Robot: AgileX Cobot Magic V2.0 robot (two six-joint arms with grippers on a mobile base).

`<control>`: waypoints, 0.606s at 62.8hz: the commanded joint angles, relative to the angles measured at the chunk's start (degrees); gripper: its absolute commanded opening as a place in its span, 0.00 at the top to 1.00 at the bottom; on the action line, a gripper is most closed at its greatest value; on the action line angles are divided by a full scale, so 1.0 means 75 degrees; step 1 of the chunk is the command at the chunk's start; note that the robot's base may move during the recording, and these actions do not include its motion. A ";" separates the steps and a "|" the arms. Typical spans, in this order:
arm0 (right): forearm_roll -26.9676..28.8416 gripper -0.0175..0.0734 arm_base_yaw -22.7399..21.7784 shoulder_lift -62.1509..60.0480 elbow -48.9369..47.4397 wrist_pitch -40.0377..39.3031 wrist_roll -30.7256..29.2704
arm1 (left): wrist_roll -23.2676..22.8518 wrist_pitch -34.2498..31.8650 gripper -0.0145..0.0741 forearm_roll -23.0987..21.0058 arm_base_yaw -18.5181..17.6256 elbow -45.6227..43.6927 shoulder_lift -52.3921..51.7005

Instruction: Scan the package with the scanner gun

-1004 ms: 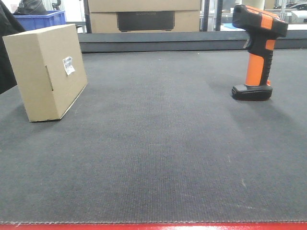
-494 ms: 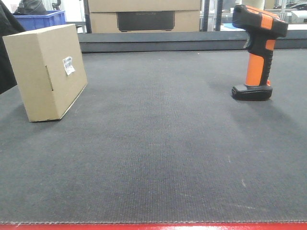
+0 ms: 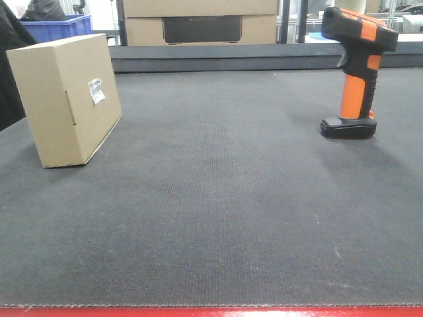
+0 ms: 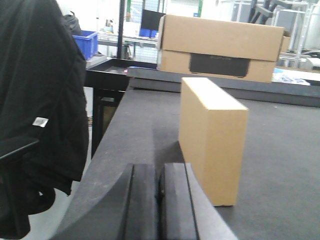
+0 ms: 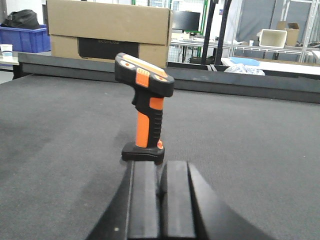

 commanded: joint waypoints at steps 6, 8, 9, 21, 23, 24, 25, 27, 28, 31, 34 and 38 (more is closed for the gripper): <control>-0.0059 0.99 -0.0006 -0.0027 0.0007 -0.0124 -0.0028 | 0.0016 -0.0252 0.96 -0.0014 0.0113 0.0036 -0.0047; -0.0059 0.99 -0.0006 -0.0027 0.0007 -0.0124 -0.0028 | 0.0016 -0.0252 0.96 0.0003 0.0104 0.0036 -0.0047; -0.0059 0.99 -0.0006 -0.0027 0.0007 -0.0124 -0.0028 | 0.0016 -0.0252 0.96 0.0003 0.0104 0.0036 -0.0047; -0.0059 0.99 -0.0006 -0.0027 0.0007 -0.0124 -0.0028 | 0.0016 -0.0252 0.96 0.0153 0.0104 0.0036 -0.0047; -0.0059 0.99 -0.0006 -0.0027 0.0007 -0.0124 -0.0028 | 0.0016 -0.0252 0.96 0.0153 0.0104 0.0036 -0.0047; -0.0059 0.99 -0.0006 -0.0027 0.0007 -0.0124 -0.0028 | 0.0016 -0.0252 0.96 0.0153 0.0104 0.0036 -0.0047; -0.0059 0.99 -0.0006 -0.0027 0.0007 -0.0124 -0.0028 | 0.0016 -0.0252 0.96 0.0153 0.0104 0.0036 -0.0047; -0.0059 0.99 -0.0006 -0.0027 0.0007 -0.0124 -0.0028 | 0.0016 -0.0252 0.96 0.0153 0.0104 0.0036 -0.0047; -0.0059 0.99 -0.0006 -0.0027 0.0007 -0.0124 -0.0028 | 0.0016 -0.0252 0.96 0.0153 0.0104 0.0036 -0.0047; -0.0059 0.99 -0.0006 -0.0027 0.0007 -0.0124 -0.0028 | 0.0016 -0.0252 0.96 0.0153 0.0104 0.0036 -0.0047; -0.0059 0.99 -0.0006 -0.0027 0.0007 -0.0124 -0.0028 | 0.0016 -0.0252 0.96 0.0153 0.0104 0.0036 -0.0047; -0.0059 0.99 -0.0006 -0.0027 0.0007 -0.0124 -0.0028 | 0.0016 -0.0252 0.96 0.0153 0.0104 0.0036 -0.0047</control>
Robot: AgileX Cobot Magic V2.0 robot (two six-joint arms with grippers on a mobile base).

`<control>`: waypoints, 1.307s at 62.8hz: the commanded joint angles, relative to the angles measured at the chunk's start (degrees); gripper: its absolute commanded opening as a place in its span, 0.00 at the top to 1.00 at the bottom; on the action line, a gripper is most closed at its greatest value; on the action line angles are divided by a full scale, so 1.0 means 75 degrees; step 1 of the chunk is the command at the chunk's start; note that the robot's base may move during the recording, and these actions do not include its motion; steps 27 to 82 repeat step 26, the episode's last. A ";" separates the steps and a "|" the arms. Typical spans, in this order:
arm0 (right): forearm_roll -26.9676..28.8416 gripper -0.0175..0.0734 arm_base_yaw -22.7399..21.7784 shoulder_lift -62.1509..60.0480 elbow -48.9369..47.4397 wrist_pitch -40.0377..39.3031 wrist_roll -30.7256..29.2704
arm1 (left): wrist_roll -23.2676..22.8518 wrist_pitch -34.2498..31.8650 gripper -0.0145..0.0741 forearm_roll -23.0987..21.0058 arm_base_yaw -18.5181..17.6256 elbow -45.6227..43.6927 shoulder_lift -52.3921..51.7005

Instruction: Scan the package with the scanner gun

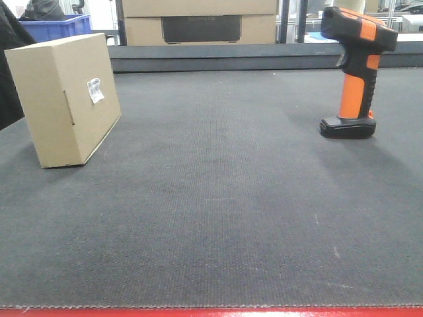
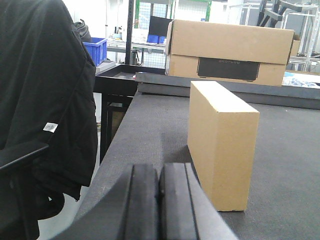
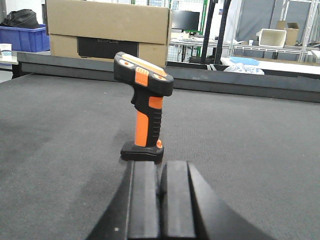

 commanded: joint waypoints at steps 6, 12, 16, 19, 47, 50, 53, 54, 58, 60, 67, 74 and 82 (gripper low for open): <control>-0.0059 0.99 -0.0006 -0.0027 0.0003 -0.0124 -0.0028 | 0.0016 -0.0128 0.96 0.0027 -0.0003 -0.0010 -0.0035; -0.0059 0.99 -0.0006 -0.0027 0.0003 -0.0124 -0.0028 | 0.0016 -0.0128 0.96 0.0027 -0.0003 -0.0010 -0.0035; -0.0059 0.99 -0.0006 -0.0027 0.0003 -0.0124 -0.0028 | 0.0016 -0.0128 0.96 0.0027 -0.0003 -0.0010 -0.0035; -0.0059 0.99 -0.0006 -0.0027 0.0003 -0.0124 -0.0028 | 0.0016 -0.0128 0.96 0.0027 -0.0003 -0.0010 -0.0035; -0.0059 0.99 -0.0006 -0.0027 0.0003 -0.0124 -0.0028 | 0.0016 -0.0128 0.96 0.0027 -0.0003 -0.0010 -0.0035; -0.0059 0.99 -0.0006 -0.0027 0.0003 -0.0124 -0.0028 | 0.0016 -0.0128 0.96 0.0027 -0.0003 -0.0010 -0.0035; -0.0059 0.99 -0.0006 -0.0027 0.0003 -0.0124 -0.0028 | 0.0016 -0.0128 0.96 0.0027 -0.0003 -0.0010 -0.0035; -0.0059 0.99 -0.0006 -0.0027 0.0003 -0.0124 -0.0028 | 0.0016 -0.0128 0.96 0.0027 -0.0003 -0.0010 -0.0035; -0.0059 0.99 -0.0006 -0.0027 0.0003 -0.0124 -0.0028 | 0.0016 -0.0128 0.96 0.0027 -0.0003 -0.0010 -0.0035; -0.0059 0.99 -0.0006 -0.0027 0.0003 -0.0124 -0.0028 | 0.0016 -0.0128 0.96 0.0027 -0.0003 -0.0010 -0.0035; -0.0059 0.99 -0.0006 -0.0027 0.0003 -0.0124 -0.0028 | 0.0016 -0.0128 0.96 0.0027 -0.0003 -0.0010 -0.0035; -0.0059 0.99 -0.0006 -0.0027 0.0003 -0.0124 -0.0028 | 0.0016 -0.0128 0.96 0.0027 -0.0003 -0.0010 -0.0035; -0.0059 0.99 -0.0006 -0.0027 0.0003 -0.0124 -0.0028 | 0.0016 -0.0128 0.96 0.0027 -0.0003 -0.0010 -0.0035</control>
